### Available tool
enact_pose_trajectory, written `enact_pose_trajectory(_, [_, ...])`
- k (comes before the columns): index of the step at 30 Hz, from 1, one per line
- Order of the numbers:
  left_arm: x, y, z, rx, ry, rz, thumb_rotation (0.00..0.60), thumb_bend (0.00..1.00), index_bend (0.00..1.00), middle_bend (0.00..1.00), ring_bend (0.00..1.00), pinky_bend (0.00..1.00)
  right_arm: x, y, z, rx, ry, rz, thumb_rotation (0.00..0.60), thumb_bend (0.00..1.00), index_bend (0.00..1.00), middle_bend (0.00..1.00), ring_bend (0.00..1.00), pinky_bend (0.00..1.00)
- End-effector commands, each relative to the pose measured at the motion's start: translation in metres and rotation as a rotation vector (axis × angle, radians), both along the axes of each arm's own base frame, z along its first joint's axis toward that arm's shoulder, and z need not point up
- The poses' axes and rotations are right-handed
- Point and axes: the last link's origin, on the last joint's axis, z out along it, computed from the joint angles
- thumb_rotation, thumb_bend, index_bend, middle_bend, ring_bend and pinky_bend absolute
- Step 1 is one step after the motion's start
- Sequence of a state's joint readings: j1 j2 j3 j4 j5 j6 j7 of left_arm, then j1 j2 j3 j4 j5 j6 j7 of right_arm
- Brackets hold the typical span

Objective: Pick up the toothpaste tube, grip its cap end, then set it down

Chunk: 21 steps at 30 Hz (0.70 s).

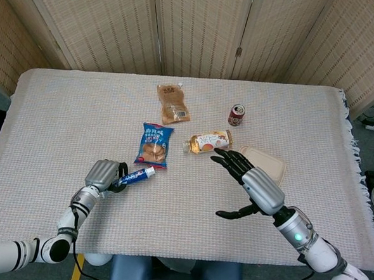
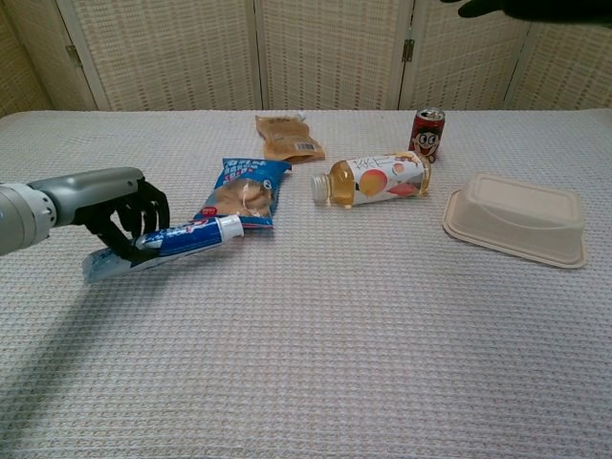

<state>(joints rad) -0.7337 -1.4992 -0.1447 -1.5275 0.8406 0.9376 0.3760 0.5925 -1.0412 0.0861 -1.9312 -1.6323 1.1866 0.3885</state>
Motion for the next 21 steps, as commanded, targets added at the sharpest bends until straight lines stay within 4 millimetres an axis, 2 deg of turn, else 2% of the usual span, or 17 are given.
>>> enact_pose_trajectory(1, [0.003,-0.002,0.002,-0.018,0.017,0.056,0.6,0.4,0.25,0.45,0.34,0.35,-0.003,0.0,0.001,-0.003,0.008,-0.007,0.219,0.06,0.0,0.0,0.0,0.0])
enact_pose_trajectory(5, [0.001,-0.002,0.005,-0.041,0.034,0.106,0.6,0.31,0.07,0.31,0.22,0.31,-0.01,0.001,0.004,-0.014,0.028,-0.026,0.217,0.06,0.0,0.0,0.0,0.0])
enact_pose_trajectory(7, [0.002,-0.003,0.009,-0.039,0.018,0.116,0.6,0.3,0.03,0.27,0.19,0.27,-0.014,0.001,0.007,-0.024,0.039,-0.035,0.219,0.06,0.0,0.0,0.0,0.0])
enact_pose_trajectory(10, [0.003,-0.004,0.022,-0.004,-0.026,0.11,0.6,0.3,0.02,0.24,0.17,0.23,-0.024,0.002,0.013,-0.056,0.073,-0.054,0.22,0.06,0.0,0.0,0.0,0.0])
enact_pose_trajectory(14, [0.0,-0.004,0.051,0.109,-0.064,0.073,0.6,0.3,0.07,0.24,0.17,0.21,-0.043,0.006,0.024,-0.132,0.156,-0.092,0.227,0.06,0.0,0.0,0.0,0.0])
enact_pose_trajectory(15, [-0.003,-0.005,0.06,0.15,-0.07,0.06,0.6,0.3,0.08,0.24,0.17,0.2,-0.049,0.008,0.026,-0.154,0.192,-0.11,0.248,0.06,0.0,0.0,0.0,0.0])
enact_pose_trajectory(16, [-0.005,-0.005,0.067,0.182,-0.07,0.052,0.6,0.3,0.09,0.24,0.18,0.2,-0.055,0.01,0.028,-0.168,0.224,-0.123,0.329,0.06,0.0,0.0,0.0,0.0])
enact_pose_trajectory(17, [-0.01,-0.006,0.075,0.22,-0.062,0.04,0.6,0.31,0.11,0.24,0.18,0.19,-0.063,0.012,0.031,-0.195,0.272,-0.142,0.44,0.07,0.0,0.0,0.0,0.0])
enact_pose_trajectory(19, [-0.018,-0.009,0.087,0.265,-0.039,0.024,0.6,0.32,0.13,0.24,0.18,0.17,-0.075,0.016,0.035,-0.237,0.336,-0.178,0.583,0.07,0.0,0.0,0.0,0.0])
enact_pose_trajectory(21, [-0.03,-0.015,0.1,0.311,-0.005,0.015,0.6,0.33,0.14,0.24,0.18,0.16,-0.09,0.021,0.039,-0.273,0.391,-0.228,0.6,0.07,0.0,0.0,0.0,0.0])
